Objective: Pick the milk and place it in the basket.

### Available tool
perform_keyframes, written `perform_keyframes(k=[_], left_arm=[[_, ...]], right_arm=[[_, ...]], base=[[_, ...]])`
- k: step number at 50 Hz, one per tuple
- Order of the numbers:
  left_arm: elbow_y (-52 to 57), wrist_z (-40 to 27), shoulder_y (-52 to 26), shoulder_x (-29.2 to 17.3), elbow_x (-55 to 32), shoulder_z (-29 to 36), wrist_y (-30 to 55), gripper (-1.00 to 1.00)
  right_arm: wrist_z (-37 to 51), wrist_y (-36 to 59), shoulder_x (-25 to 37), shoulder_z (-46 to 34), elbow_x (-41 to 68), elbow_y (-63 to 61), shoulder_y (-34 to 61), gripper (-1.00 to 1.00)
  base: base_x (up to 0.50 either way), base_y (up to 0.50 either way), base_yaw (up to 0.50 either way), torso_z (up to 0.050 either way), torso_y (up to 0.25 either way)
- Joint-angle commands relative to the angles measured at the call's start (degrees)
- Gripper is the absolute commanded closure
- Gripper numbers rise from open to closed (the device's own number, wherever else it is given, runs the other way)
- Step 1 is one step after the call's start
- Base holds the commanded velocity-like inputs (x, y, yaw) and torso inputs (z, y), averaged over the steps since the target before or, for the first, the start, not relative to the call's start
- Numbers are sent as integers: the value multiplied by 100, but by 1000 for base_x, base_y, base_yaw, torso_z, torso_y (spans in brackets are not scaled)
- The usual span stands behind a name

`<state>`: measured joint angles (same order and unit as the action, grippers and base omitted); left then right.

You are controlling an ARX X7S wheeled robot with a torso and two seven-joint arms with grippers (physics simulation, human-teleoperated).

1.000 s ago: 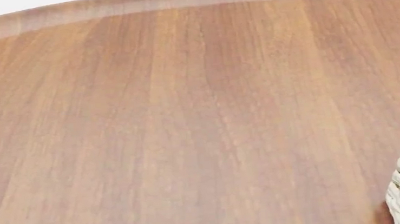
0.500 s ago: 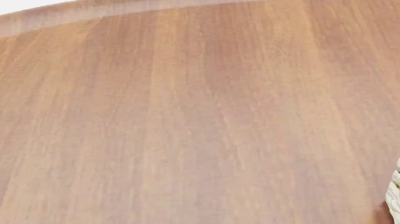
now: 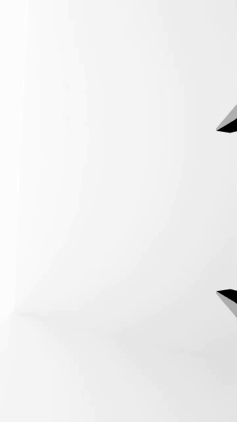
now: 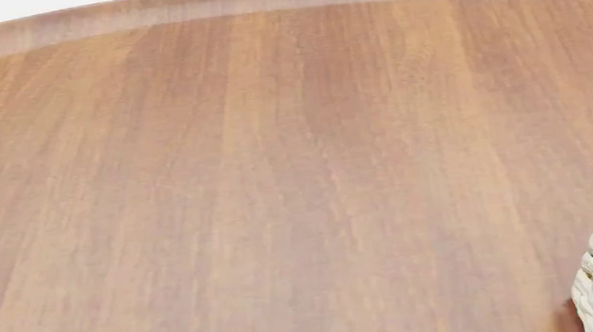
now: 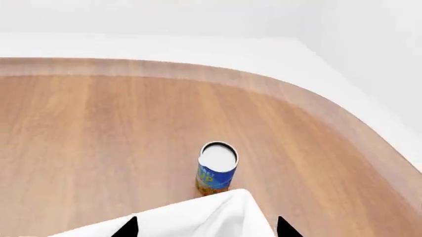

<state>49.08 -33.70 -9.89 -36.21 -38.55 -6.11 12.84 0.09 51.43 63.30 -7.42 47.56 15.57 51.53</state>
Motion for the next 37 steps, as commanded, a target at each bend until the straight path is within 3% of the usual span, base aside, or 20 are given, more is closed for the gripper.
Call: perform_keyframes(k=[1, 21, 37], left_arm=[[-4, -5, 7, -2, 9, 17, -15, -100], [-22, -1, 30, -9, 11, 18, -60, -100], [-44, -8, 28, -23, -22, 8, -78, -100]], right_arm=[[82, -142, -245, -205, -363, 18, 1008, -100], [132, -286, -707, -569, -674, -928, 2290, -100], [444, -377, -831, -227, -236, -2216, 2031, -100]], base=[[0, 0, 0, 0, 0], [0, 0, 0, 0, 0], [0, 0, 0, 0, 0]])
